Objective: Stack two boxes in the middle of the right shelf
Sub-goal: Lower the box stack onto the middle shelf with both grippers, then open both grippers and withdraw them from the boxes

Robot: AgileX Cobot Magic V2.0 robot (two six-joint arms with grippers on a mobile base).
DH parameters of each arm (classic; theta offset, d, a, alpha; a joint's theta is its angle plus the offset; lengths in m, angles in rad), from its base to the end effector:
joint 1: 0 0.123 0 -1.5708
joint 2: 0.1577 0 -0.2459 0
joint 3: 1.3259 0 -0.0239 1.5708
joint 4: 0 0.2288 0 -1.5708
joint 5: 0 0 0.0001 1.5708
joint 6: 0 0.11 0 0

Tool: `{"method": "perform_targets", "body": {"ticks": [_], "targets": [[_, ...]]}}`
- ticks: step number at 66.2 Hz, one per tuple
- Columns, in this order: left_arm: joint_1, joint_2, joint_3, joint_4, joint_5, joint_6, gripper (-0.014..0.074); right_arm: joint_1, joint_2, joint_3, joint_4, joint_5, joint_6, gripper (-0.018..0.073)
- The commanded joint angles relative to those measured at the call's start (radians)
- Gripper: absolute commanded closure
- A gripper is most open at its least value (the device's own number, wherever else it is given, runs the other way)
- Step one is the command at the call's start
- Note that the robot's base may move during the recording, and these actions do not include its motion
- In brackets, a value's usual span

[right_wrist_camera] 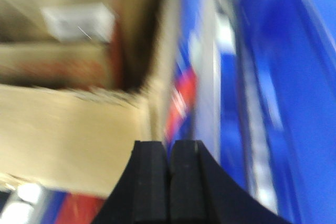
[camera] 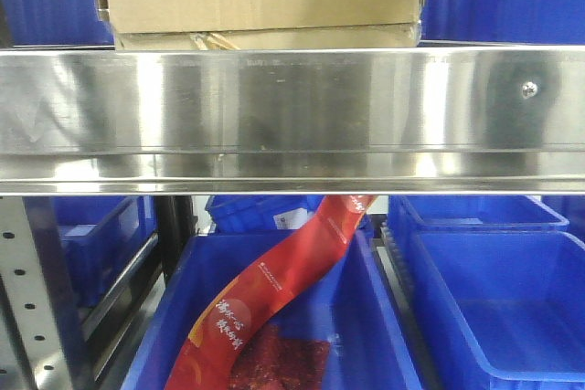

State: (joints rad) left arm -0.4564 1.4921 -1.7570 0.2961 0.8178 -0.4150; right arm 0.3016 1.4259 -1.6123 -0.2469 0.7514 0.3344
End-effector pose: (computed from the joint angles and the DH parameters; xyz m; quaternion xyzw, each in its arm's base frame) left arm 0.3002 -0.1213 0.4233 0.0468 0.8411 -0.0880 0.5316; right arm 0.3053 0.0757 0.4052 -0.0193 0.8483 0.0486 0.5270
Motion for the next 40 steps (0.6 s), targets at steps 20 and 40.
{"method": "perform_targets", "body": {"ticks": [20, 40], "targets": [[0.046, -0.336, 0.585, 0.005, -0.478, -0.094, 0.0697, -0.207, -0.425, 0.643, -0.015, -0.535, 0.153, 0.0721], [0.2, -0.574, 0.919, -0.001, -0.617, -0.094, 0.0698, -0.243, -0.78, 1.014, -0.117, -0.545, 0.153, 0.0721]]}}
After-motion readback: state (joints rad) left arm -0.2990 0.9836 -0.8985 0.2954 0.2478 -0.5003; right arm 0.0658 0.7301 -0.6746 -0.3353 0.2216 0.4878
